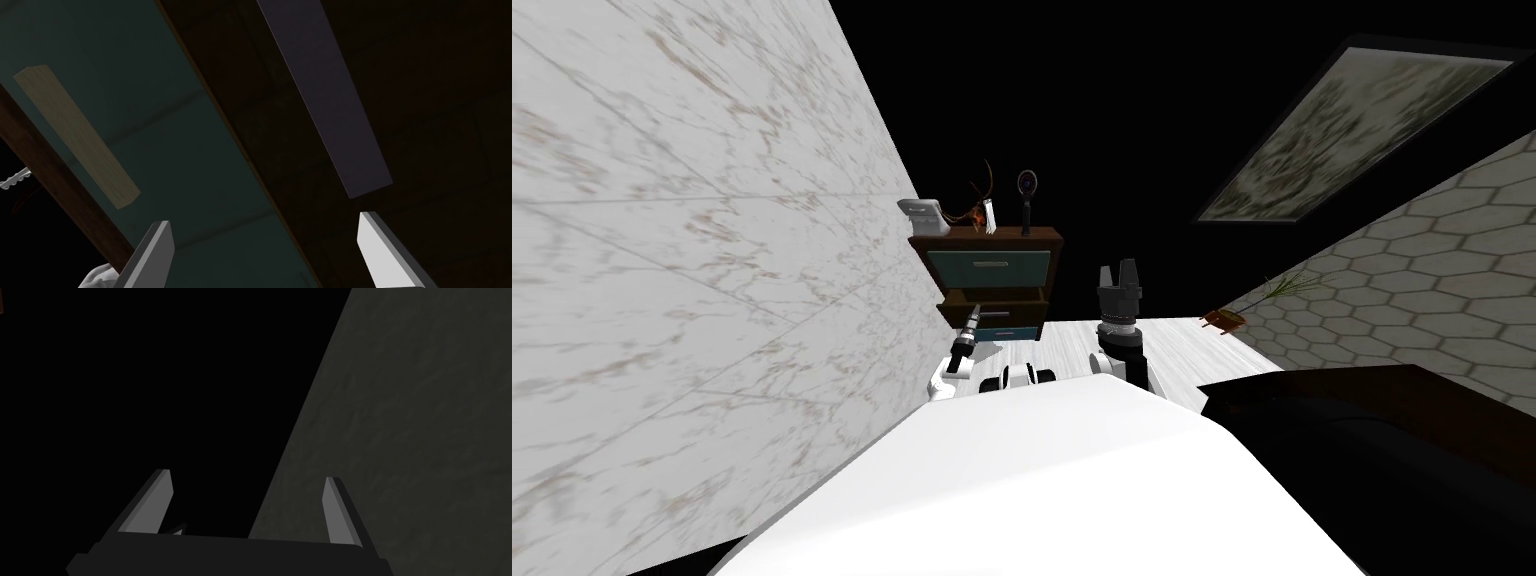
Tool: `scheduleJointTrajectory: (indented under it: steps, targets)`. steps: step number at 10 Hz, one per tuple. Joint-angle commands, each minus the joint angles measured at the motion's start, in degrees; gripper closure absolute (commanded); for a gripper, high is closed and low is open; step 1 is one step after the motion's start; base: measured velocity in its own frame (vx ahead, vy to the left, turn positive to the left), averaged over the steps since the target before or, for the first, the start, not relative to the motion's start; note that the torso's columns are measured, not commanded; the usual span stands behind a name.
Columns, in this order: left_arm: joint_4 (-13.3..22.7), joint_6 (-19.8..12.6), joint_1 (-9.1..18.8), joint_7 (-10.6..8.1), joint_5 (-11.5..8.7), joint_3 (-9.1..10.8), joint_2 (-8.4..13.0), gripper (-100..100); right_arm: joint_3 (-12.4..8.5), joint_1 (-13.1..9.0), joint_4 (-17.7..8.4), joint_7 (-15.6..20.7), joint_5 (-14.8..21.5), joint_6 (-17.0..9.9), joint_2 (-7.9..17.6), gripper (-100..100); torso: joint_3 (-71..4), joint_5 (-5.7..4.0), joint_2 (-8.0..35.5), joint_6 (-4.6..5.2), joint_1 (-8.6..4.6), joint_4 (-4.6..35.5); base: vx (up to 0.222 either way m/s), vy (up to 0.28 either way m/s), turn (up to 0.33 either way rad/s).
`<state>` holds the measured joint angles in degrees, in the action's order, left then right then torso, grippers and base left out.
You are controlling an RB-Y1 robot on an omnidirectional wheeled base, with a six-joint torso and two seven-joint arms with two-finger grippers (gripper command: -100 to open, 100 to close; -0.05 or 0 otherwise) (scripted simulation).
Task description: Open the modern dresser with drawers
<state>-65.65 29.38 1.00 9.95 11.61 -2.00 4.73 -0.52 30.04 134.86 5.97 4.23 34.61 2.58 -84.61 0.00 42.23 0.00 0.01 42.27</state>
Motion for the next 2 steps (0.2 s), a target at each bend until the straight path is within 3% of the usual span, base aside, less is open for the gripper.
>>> scheduleJointTrajectory:
  steps: [1, 2]
  targets:
    - [0.0, 0.0, 0.0, 0.00, 0.0, 0.00, 0.0, 0, 0.0, 0.0, 0.0, 0.0, 0.0, 0.0, 0.0, 0, 0.0, 0.00, 0.1, 0.00, -0.01, 0.0, 0.000, 0.000, 0.000]
    - [0.0, 0.0, 0.0, 0.00, 0.0, 0.00, 0.0, 0, 0.0, 0.0, 0.0, 0.0, 0.0, 0.0, 0.0, 0, 0.1, 0.00, 0.1, 0.00, -0.01, 0.0, 0.000, 0.000, 0.000]
